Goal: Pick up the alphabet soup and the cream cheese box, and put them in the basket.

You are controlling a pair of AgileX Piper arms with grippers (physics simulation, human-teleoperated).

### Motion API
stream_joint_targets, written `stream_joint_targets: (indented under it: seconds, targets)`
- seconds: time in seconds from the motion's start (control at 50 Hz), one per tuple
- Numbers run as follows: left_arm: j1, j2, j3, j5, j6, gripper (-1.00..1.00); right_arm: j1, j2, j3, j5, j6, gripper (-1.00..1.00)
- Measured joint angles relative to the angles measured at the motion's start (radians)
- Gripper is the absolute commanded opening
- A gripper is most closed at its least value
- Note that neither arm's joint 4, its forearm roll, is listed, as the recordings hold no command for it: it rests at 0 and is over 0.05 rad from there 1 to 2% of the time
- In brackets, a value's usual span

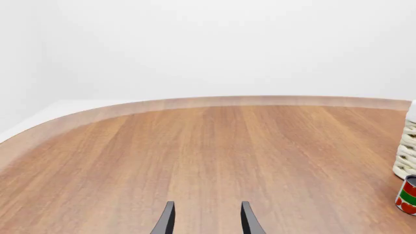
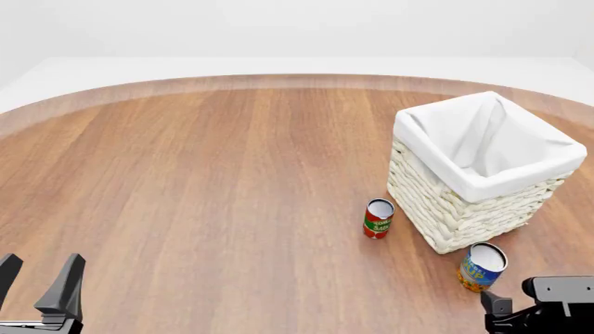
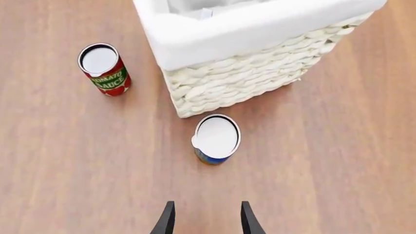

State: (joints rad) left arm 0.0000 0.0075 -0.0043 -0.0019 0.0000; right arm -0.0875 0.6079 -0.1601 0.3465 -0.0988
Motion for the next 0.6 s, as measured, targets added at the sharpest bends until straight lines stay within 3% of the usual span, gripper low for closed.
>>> stream_joint_targets:
  seconds: [0.6]
  targets:
    - [0.0,0.0,0.0,0.0,0.0,1.0,-0.001,0.119,0.054,-0.151,0.0,1.0]
